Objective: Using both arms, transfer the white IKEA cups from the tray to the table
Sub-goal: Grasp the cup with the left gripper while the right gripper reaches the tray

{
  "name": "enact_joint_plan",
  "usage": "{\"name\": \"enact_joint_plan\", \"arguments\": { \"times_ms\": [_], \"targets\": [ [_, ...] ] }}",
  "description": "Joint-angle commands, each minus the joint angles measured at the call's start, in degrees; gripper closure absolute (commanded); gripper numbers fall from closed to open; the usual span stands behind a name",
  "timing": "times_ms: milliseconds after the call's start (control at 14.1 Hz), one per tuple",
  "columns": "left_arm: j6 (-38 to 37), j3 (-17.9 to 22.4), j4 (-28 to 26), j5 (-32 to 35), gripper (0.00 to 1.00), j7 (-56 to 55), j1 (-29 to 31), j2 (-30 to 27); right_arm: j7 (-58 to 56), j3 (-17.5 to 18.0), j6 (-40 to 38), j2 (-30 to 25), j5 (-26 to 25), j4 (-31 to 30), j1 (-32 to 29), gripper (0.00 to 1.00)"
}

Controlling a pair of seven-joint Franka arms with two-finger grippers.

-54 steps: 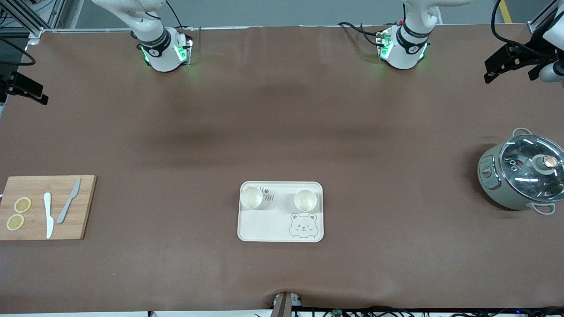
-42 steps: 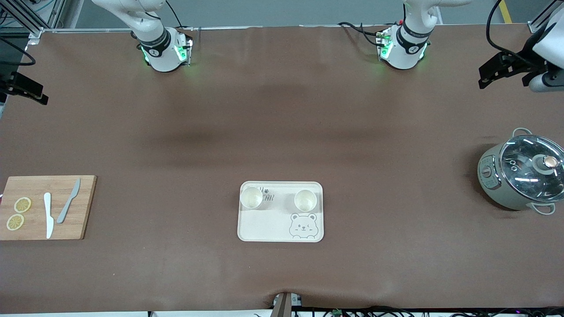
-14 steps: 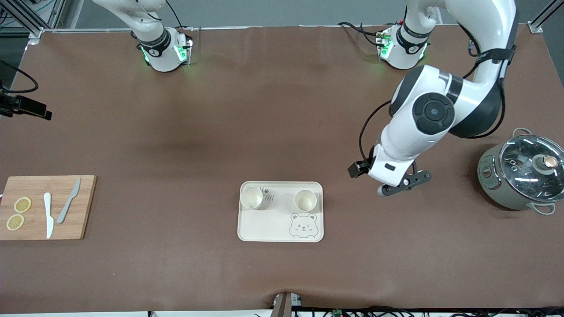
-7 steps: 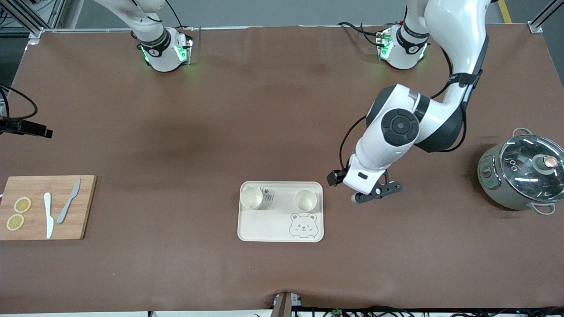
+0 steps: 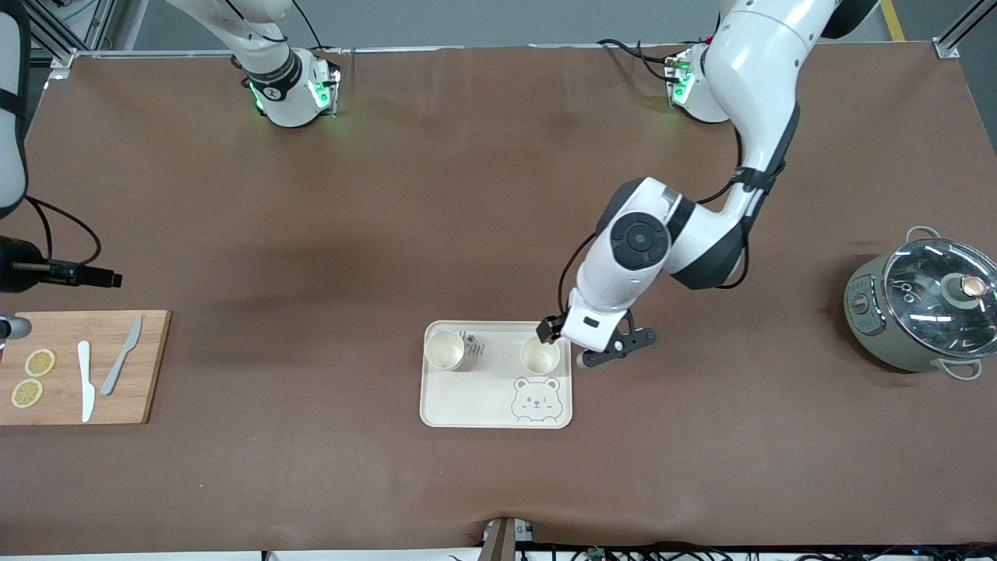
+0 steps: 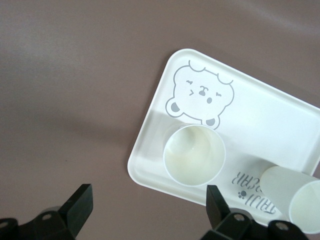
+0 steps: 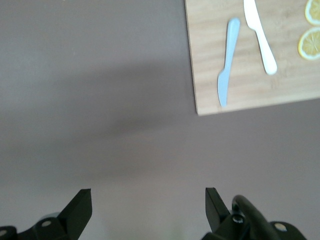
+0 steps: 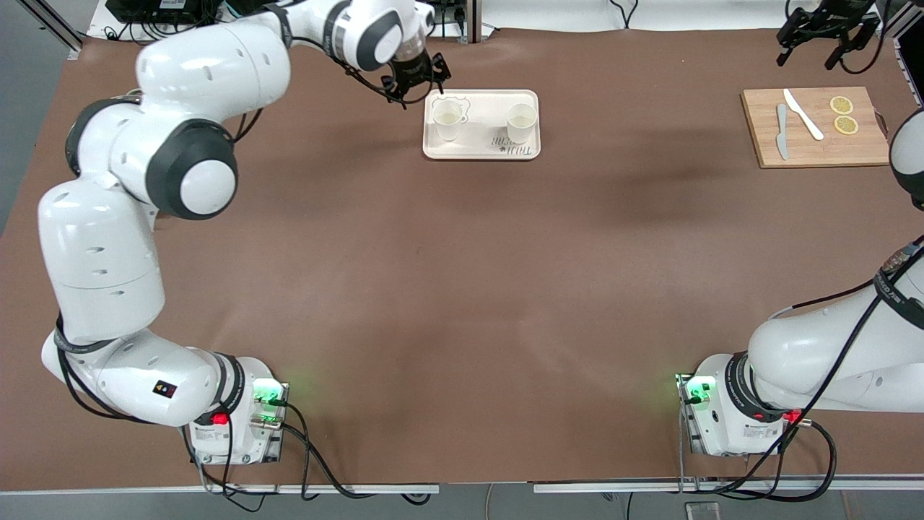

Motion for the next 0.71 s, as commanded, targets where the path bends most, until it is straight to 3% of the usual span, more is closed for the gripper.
{"name": "enact_joint_plan", "arguments": {
  "times_ms": [0, 495, 637],
  "targets": [
    [1.43, 1.34, 3.10, 2.93, 0.03, -2.49, -1.60, 3.25, 0.41, 0.70, 2.59, 2.21, 1.12, 0.48, 0.32, 0.00],
    [8.04, 2.04, 3.10, 3.11, 0.43, -2.58, -2.48, 7.92, 8.40, 0.87, 5.06, 3.80, 7.62, 0.39, 2.07, 0.00],
    [9.00, 2.14, 3.01, 3.11, 0.64, -2.58, -2.48, 8.79, 12.60, 0.87, 6.11, 4.32, 7.71, 0.39, 3.83, 0.00]
  ]
}}
